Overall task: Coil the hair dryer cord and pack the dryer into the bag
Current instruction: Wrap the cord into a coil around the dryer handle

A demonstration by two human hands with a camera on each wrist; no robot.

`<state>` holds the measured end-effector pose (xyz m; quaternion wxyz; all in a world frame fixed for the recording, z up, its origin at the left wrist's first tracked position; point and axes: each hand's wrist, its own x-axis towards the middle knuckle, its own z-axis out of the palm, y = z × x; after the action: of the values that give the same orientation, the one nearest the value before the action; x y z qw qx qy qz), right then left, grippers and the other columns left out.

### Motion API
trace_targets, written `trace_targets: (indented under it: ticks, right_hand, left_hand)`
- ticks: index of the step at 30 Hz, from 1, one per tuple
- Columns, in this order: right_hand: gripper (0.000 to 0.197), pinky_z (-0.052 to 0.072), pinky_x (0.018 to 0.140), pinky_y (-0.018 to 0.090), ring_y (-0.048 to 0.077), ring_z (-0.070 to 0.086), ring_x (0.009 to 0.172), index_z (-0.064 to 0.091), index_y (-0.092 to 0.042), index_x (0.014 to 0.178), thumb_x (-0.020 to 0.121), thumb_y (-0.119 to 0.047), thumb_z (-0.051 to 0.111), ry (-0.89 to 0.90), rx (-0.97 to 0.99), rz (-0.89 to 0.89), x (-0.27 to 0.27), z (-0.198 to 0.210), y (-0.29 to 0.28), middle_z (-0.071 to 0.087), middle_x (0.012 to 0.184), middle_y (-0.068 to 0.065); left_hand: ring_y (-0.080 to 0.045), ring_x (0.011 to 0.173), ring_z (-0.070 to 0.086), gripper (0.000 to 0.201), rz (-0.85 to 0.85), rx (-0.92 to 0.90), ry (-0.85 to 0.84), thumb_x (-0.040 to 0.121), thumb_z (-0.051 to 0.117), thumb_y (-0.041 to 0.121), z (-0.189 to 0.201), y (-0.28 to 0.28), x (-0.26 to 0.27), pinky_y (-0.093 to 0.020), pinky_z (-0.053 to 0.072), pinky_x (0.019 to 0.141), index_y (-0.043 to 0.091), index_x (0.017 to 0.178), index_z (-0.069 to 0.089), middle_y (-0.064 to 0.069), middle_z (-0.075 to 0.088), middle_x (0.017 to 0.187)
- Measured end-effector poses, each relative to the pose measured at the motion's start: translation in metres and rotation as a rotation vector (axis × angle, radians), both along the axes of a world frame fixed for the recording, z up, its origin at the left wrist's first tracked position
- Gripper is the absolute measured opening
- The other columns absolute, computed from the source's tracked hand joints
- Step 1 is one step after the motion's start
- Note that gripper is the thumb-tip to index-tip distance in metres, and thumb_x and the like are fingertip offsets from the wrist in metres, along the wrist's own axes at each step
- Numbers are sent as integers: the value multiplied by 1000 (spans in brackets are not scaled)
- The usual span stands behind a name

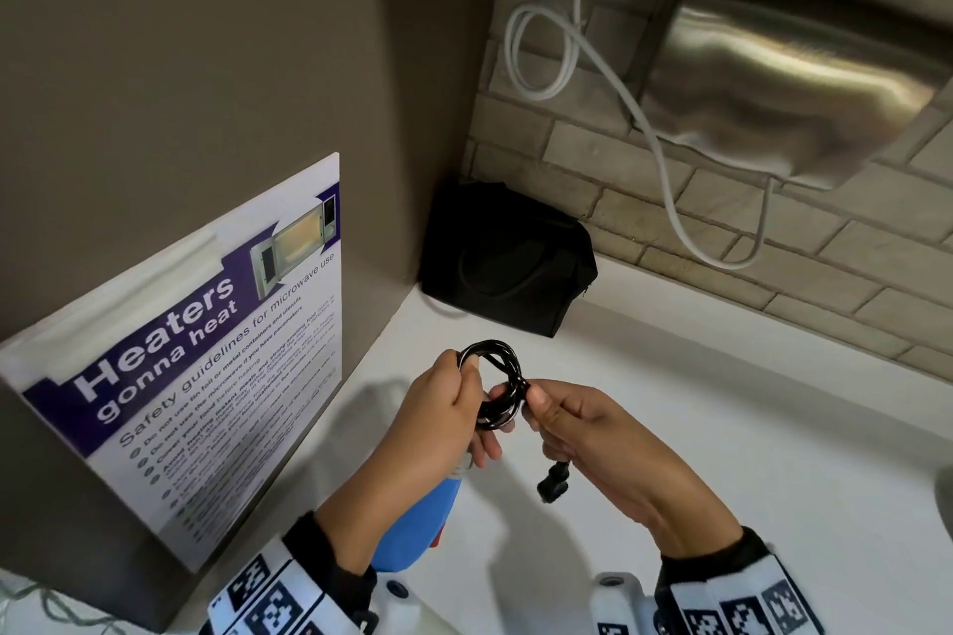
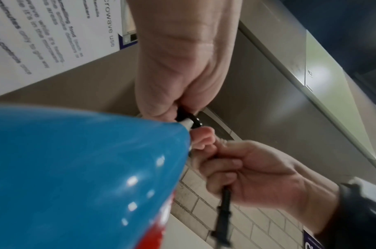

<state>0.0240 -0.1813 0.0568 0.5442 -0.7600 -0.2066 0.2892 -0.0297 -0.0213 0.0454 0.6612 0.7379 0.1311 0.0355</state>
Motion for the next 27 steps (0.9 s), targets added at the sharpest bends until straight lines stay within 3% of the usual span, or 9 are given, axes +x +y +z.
trace_targets:
  ticks: [3,4,7,11,13,15,18,23,27]
  right_hand:
    - [26,35,57,15,5,40,56,75,-30,79,96,-29,55,-238,-131,-78,2,4,-6,49,66,-8]
    - [24,37,57,11,4,47,60,76,-31,81,94,-23,57,-407,-179,-115,4,5,-8,52,67,-11]
    - [17,36,62,5,-3,54,73,75,-18,81,90,-9,63,-875,-257,-232,13,5,-12,52,73,-14]
    - [18,37,65,4,2,53,67,73,-9,77,83,6,65,-1069,-259,-357,30,-4,-8,52,76,-7]
    - [20,43,68,11,17,56,71,73,-9,75,79,9,67,-1117,-288,-375,35,-12,-4,54,79,-3]
    - [19,50,67,32,25,55,77,74,-14,75,77,4,71,-1161,-393,-388,38,-21,1,55,82,-1]
    - [17,52,68,40,24,58,74,73,-13,77,86,-2,64,-988,-379,-398,41,-30,3,55,83,0]
    - [29,53,74,23,20,67,71,65,-8,76,99,-15,48,-148,33,-483,33,-20,9,67,79,11]
    - [33,54,72,25,15,57,63,59,1,82,102,-19,42,7,200,-458,27,-16,11,61,72,11]
  left_hand:
    - [-10,32,50,28,-1,42,-22,103,27,20,-1,4,-1,-23,43,40,13,79,38,-21,70,76]
    - [-9,32,50,27,-19,48,-18,103,27,20,-1,3,-1,-23,43,41,12,80,38,-21,70,77]
    - [-10,36,50,25,-119,56,-7,103,28,21,2,0,-5,-24,45,46,7,85,38,-15,70,74]
    - [-14,41,49,26,-221,37,-21,103,28,22,9,-3,-10,-26,45,50,6,86,40,-5,66,65]
    - [-14,40,49,26,-234,14,-17,103,28,22,10,-5,-11,-26,44,50,3,89,41,-4,66,63]
    - [-13,39,48,25,-220,-2,-22,103,29,21,10,-7,-12,-25,44,49,3,89,40,-5,66,63]
    - [-11,37,49,23,-176,6,-31,103,29,20,8,-10,-10,-26,44,49,4,89,38,-8,66,66]
    - [-13,40,53,20,-130,61,-49,102,28,22,0,-16,-6,-27,44,47,9,92,37,-11,68,71]
    - [-10,40,54,16,-118,56,-60,103,27,23,-2,-20,-5,-22,43,44,12,98,38,-8,66,70]
